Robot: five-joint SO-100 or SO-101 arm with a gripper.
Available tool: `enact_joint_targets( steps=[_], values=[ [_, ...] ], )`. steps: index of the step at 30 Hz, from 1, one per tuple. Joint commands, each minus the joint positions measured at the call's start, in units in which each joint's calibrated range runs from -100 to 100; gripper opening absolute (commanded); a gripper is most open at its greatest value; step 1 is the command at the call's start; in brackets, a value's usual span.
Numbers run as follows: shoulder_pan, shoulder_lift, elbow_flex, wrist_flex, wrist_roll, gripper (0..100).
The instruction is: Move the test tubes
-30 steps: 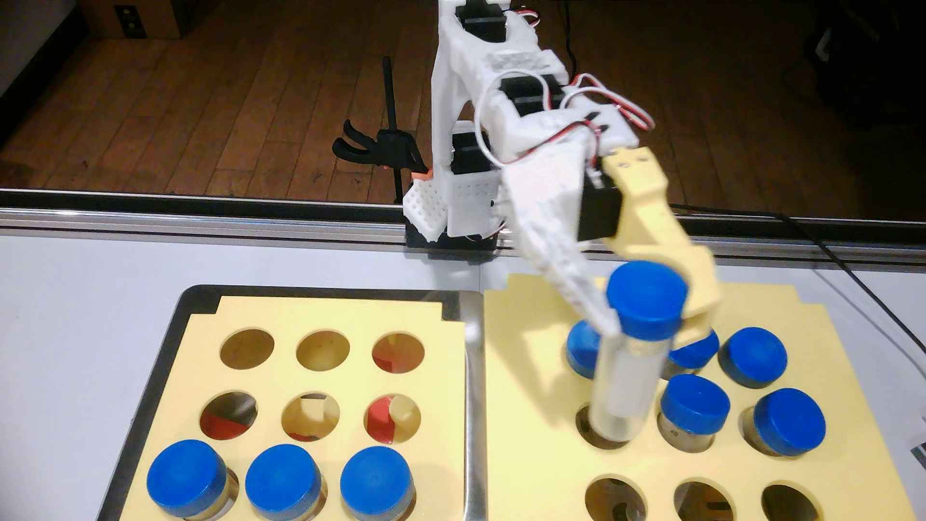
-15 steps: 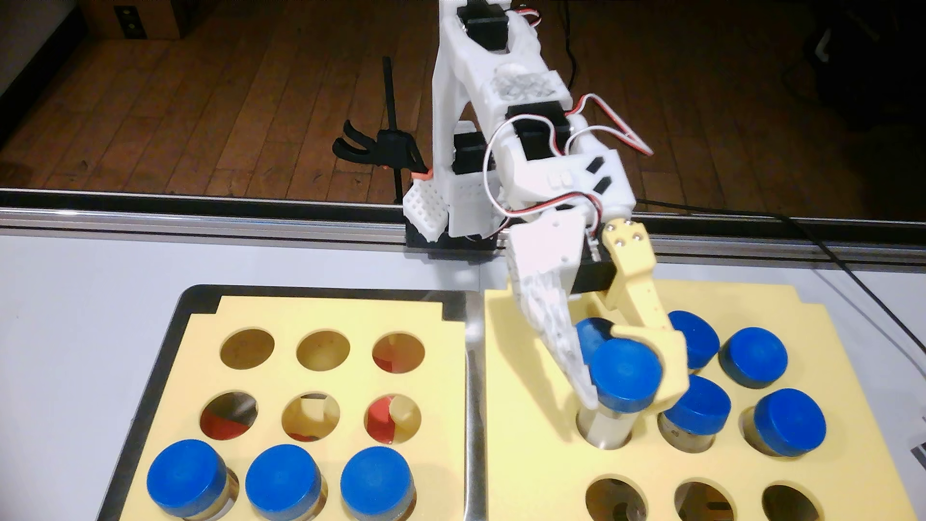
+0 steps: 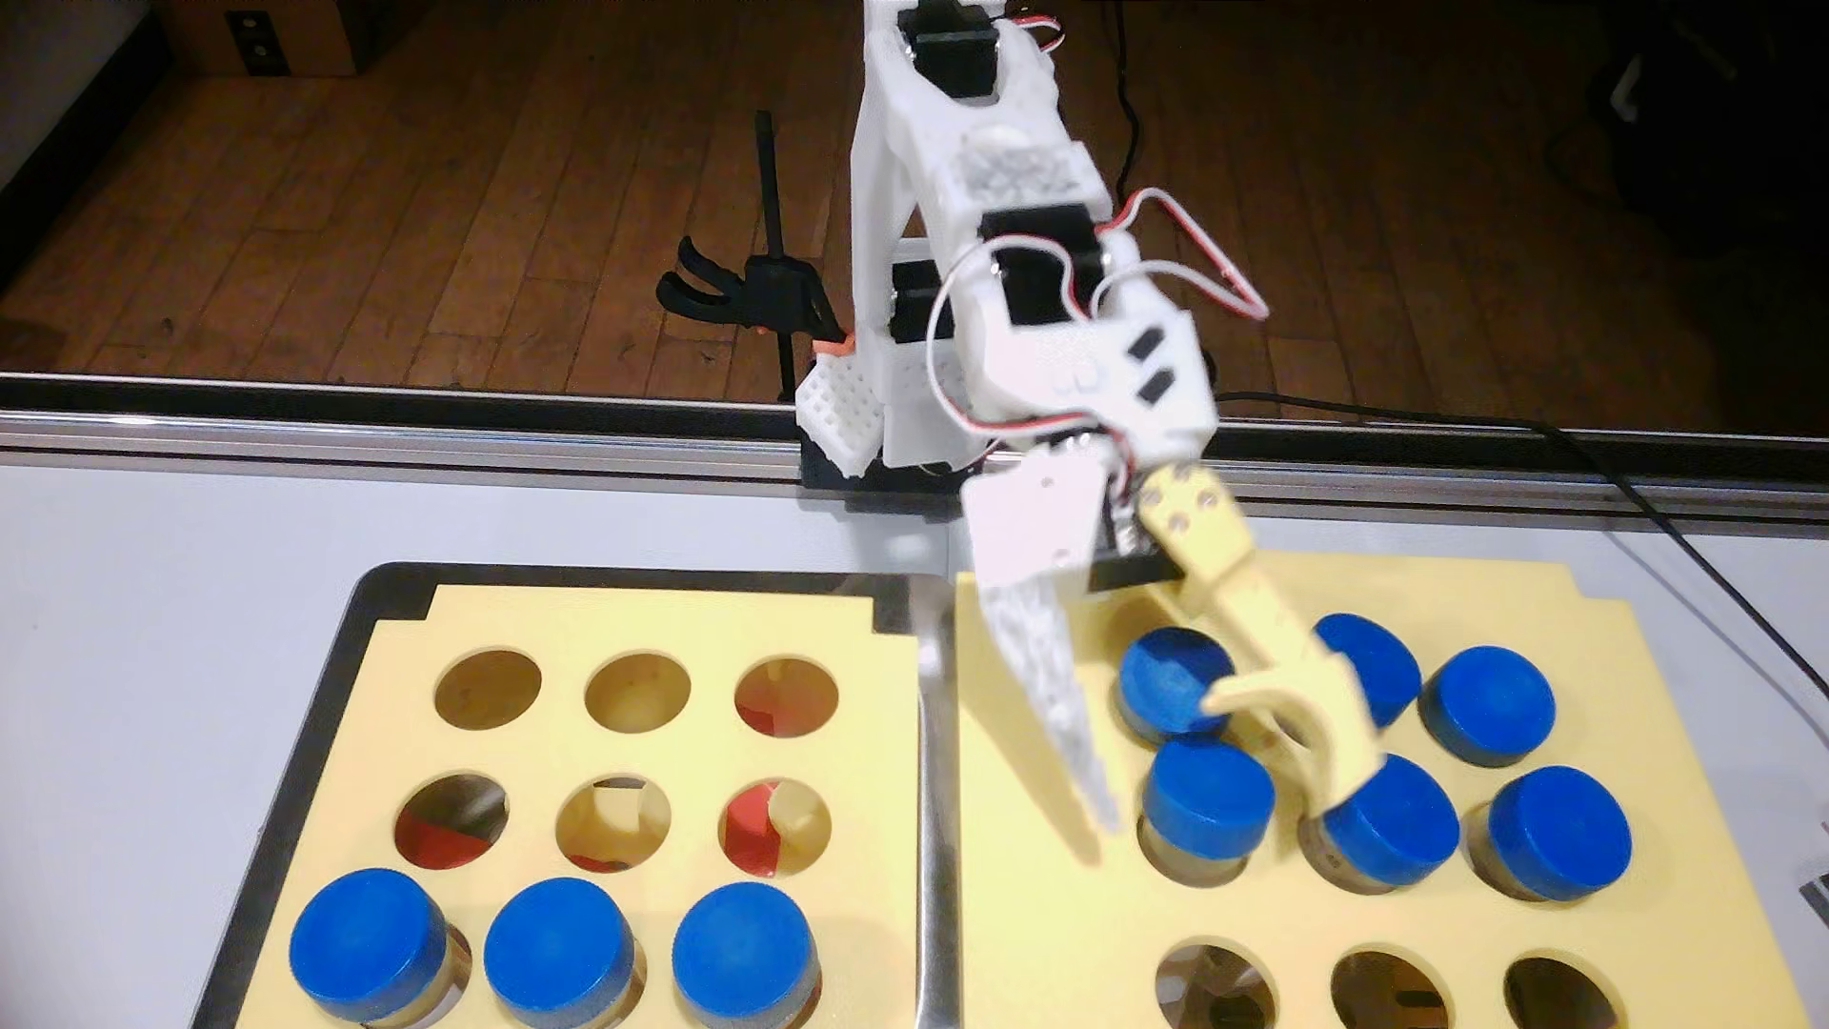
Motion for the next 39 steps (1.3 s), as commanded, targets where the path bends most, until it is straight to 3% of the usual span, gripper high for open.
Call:
enact_joint_targets(
  steps=[1,8,12,18,30,39],
  values=[
    [5.0,-2.5,-6.9,0.0,-0.2,34],
    [15.5,-7.4,1.1,0.0,3.0,34],
    [17.2,-3.5,0.8,-0.1,3.0,34],
    [18.6,4.6,-3.2,-11.1,3.1,34],
    [20.2,16.7,-15.4,-11.1,3.1,34],
    [20.8,16.6,-15.6,-11.1,2.8,13]
  ],
)
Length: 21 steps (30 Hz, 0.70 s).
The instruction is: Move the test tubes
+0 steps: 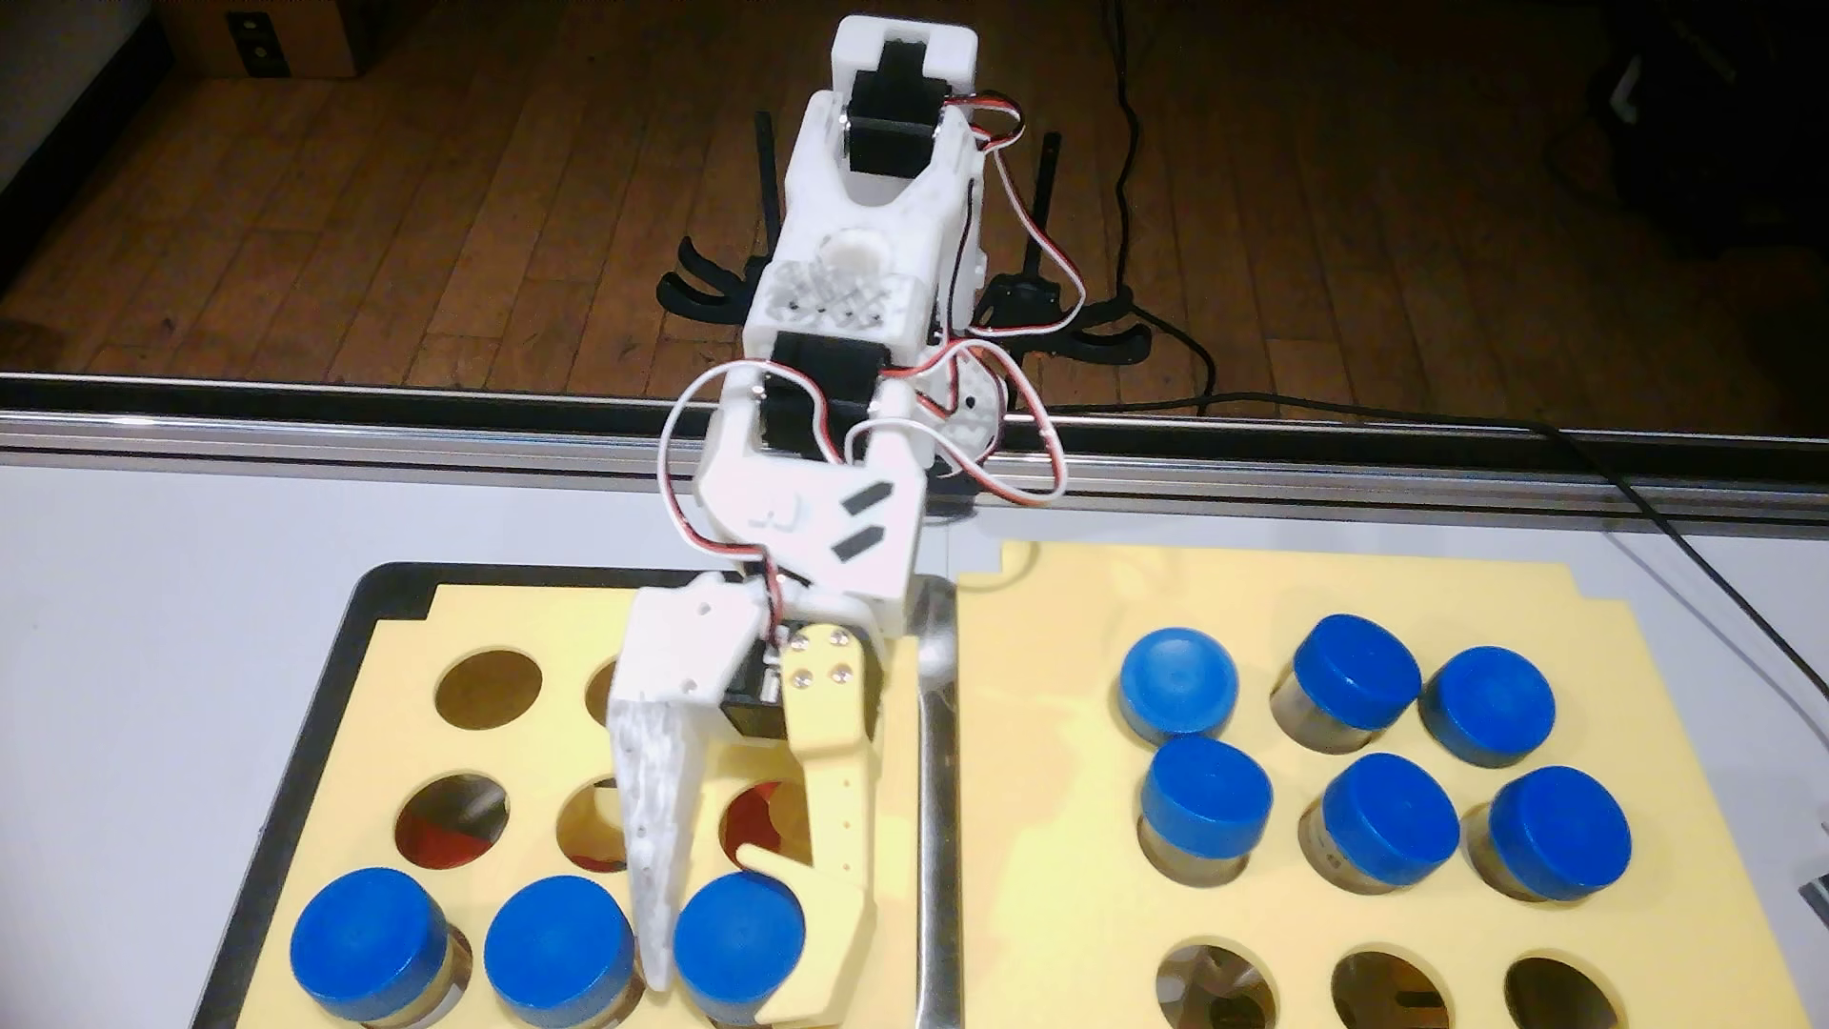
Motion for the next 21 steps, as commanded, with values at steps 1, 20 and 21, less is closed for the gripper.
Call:
enact_joint_targets(
  steps=[1,20,21],
  values=[
    [0.6,-0.6,-2.8,-1.3,-0.1,12],
    [-16.3,-21.1,-17.8,-5.6,-0.2,11],
    [-18.3,-19.9,-17.7,-8.7,-0.2,11]
  ],
)
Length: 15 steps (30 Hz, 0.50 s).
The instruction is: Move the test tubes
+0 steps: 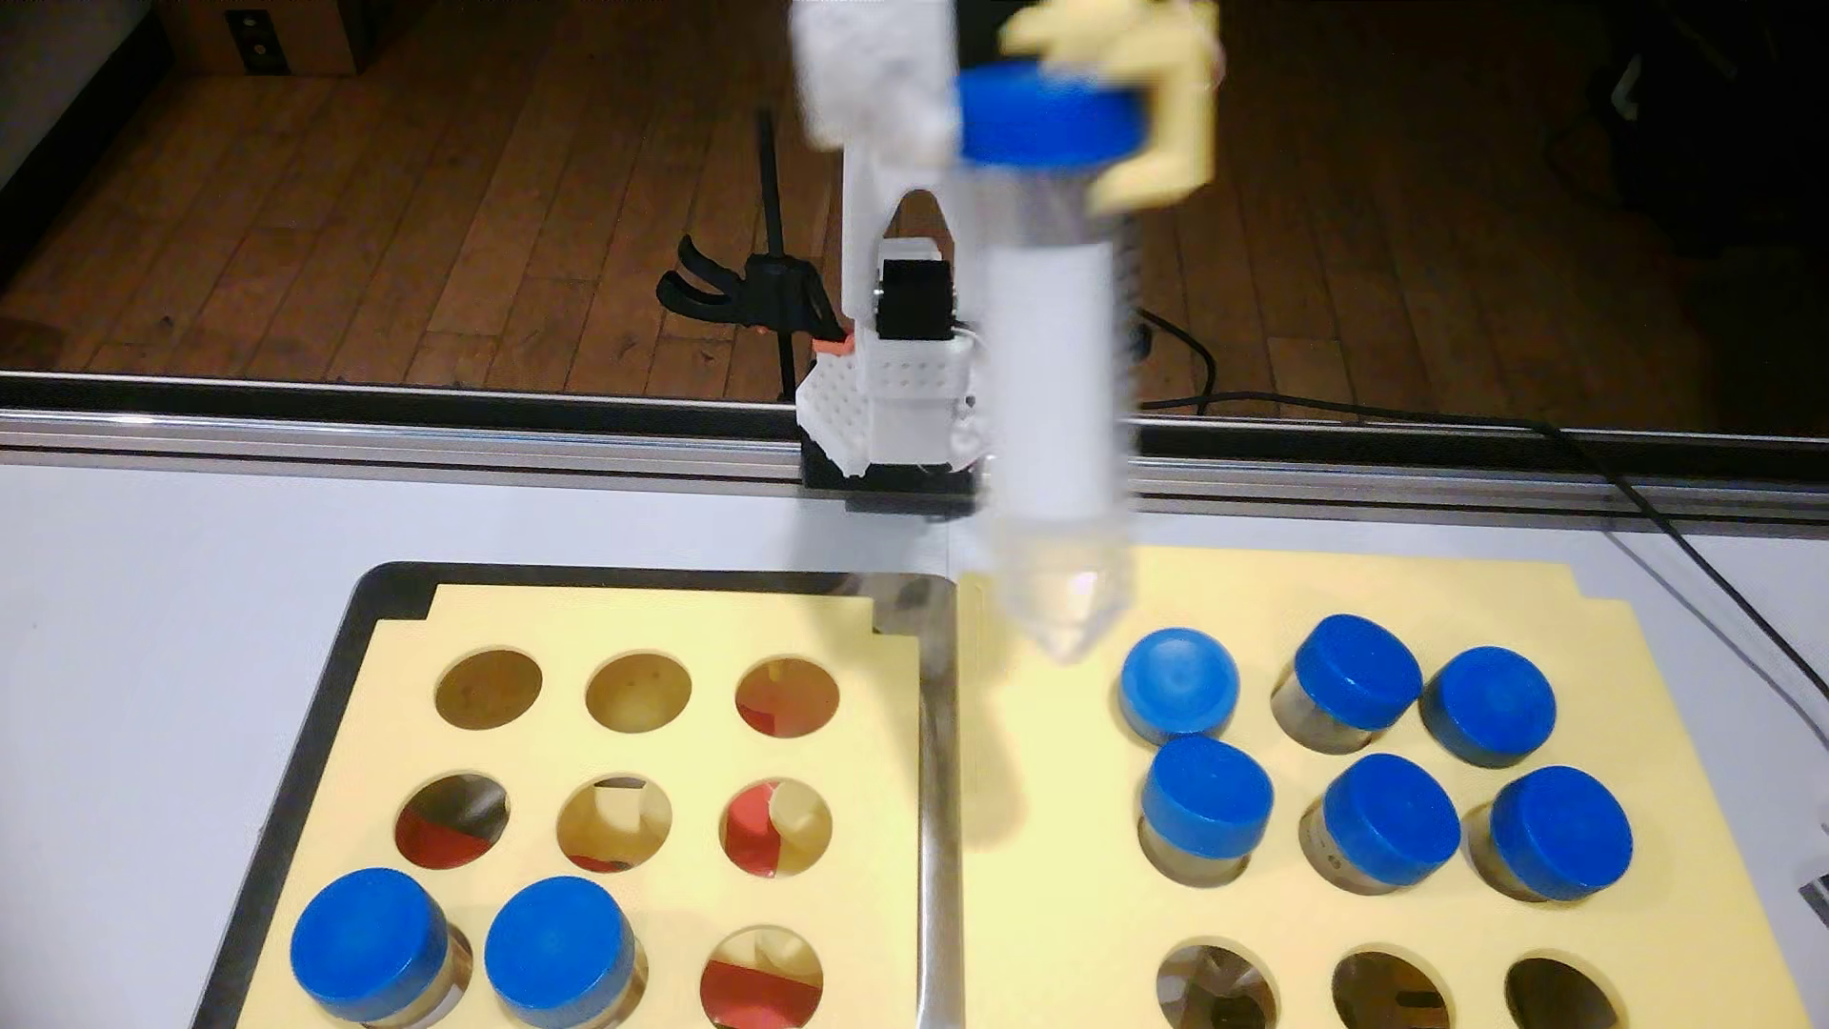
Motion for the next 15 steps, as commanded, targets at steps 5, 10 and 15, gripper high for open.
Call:
enact_joint_targets(
  steps=[5,10,15],
  values=[
    [-17.1,10.6,-2.0,-23.0,-0.2,11],
    [-22.0,17.9,-1.7,-23.5,-0.2,10],
    [-22.6,23.2,-1.2,-23.3,-0.2,10]
  ],
)
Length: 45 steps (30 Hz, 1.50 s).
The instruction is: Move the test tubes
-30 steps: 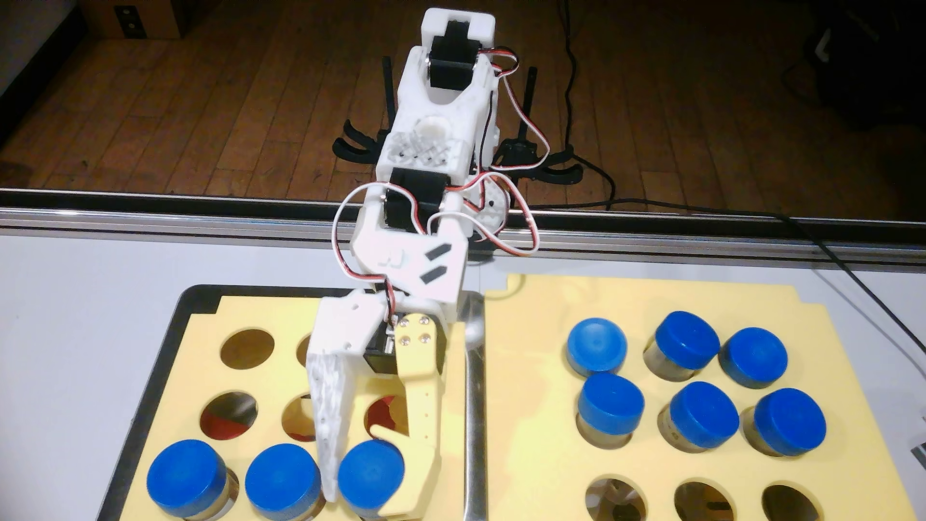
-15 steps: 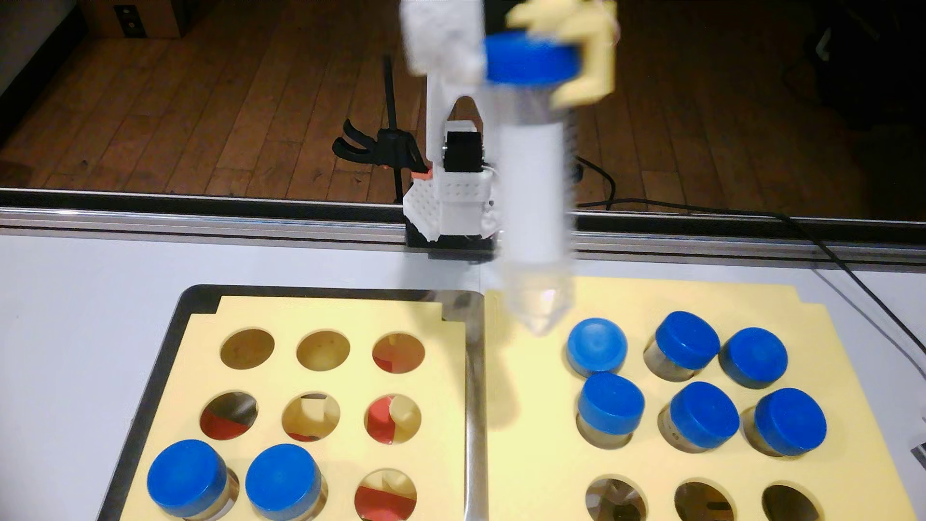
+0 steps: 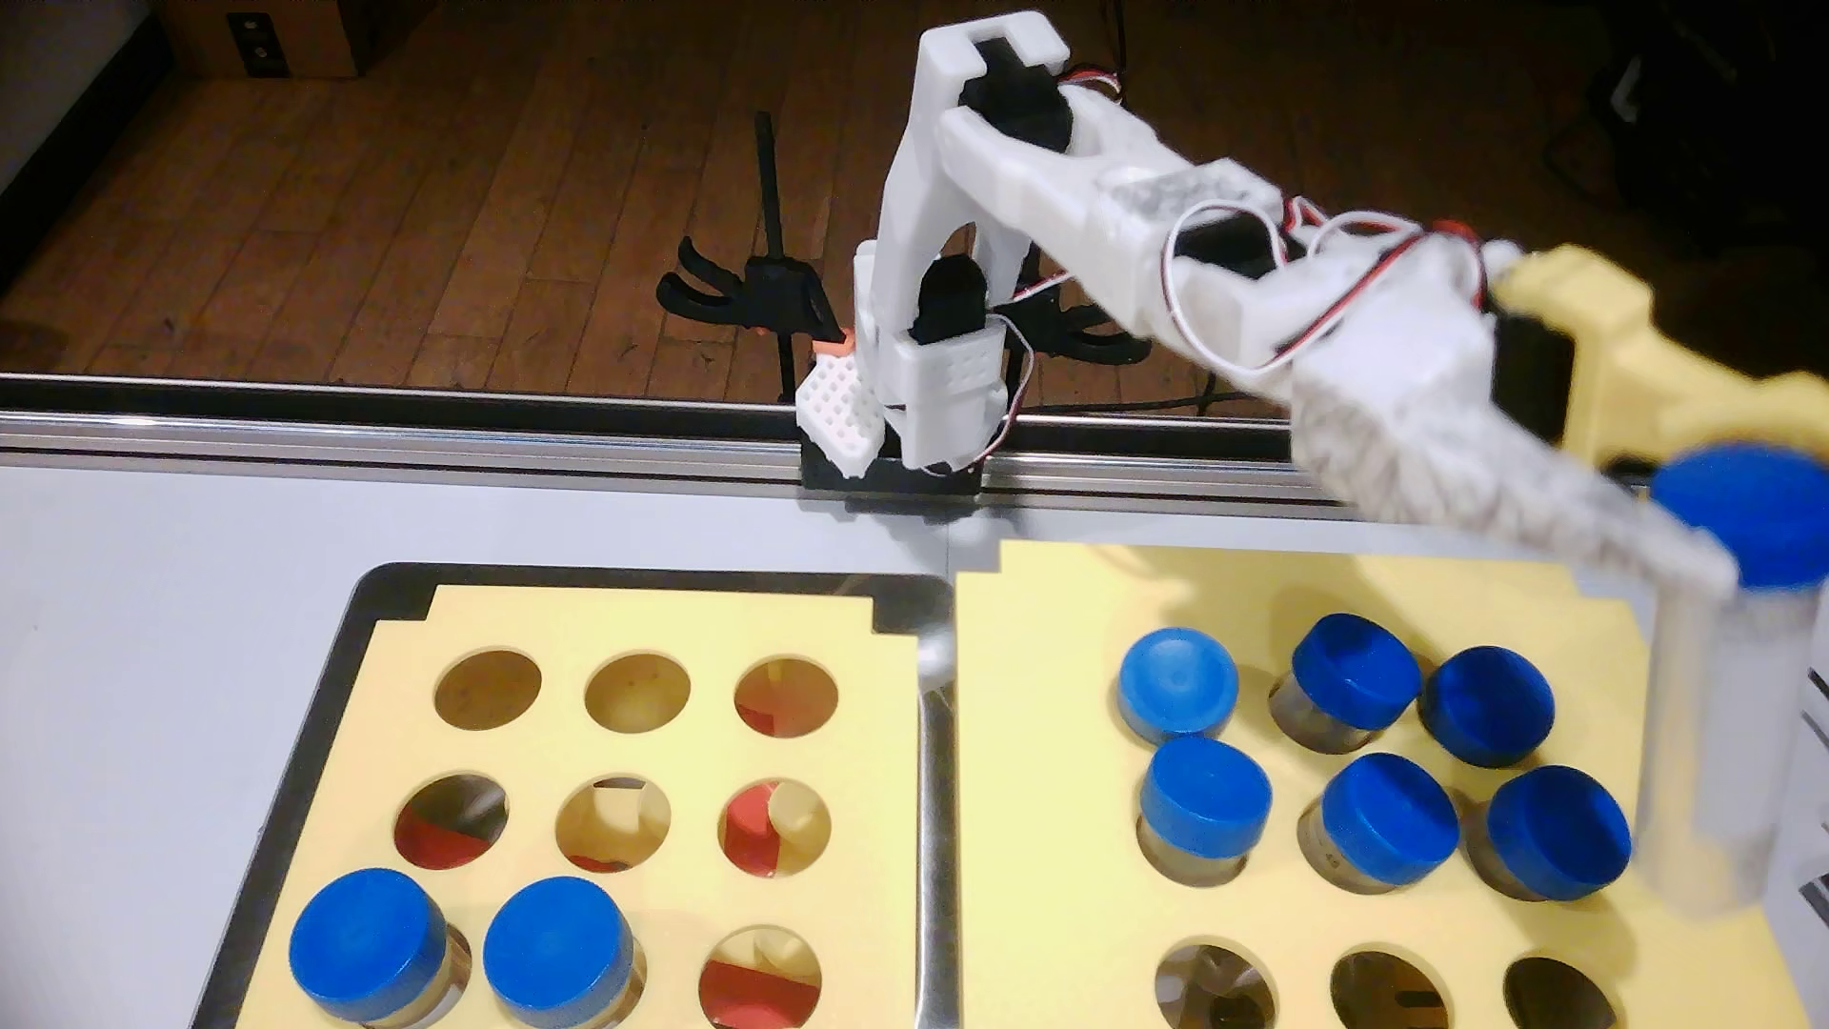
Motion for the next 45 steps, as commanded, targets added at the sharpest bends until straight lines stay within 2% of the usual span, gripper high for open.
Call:
enact_joint_targets(
  steps=[1,10,15,16,21,24,25,26,27,34,40,45],
  values=[
    [-0.2,2.1,-1.0,-1.3,0.1,10],
    [2.0,5.1,-0.8,-0.7,0.4,10],
    [1.6,7.0,-0.9,17.0,0.4,10],
    [1.3,7.3,-1.1,23.2,0.4,11],
    [-1.2,8.2,-0.7,31.0,0.1,11],
    [-1.7,11.2,-2.0,30.3,-0.2,16],
    [-1.7,12.0,-3.0,29.9,-0.2,21],
    [-1.4,12.7,-5.2,28.8,-1.0,32],
    [-1.1,12.7,-6.1,28.0,-1.5,35],
    [5.8,11.0,-11.1,18.4,-1.1,35],
    [14.3,-3.2,-10.1,16.5,-1.1,28],
    [24.4,-17.2,7.9,16.5,-1.0,27]
  ],
)
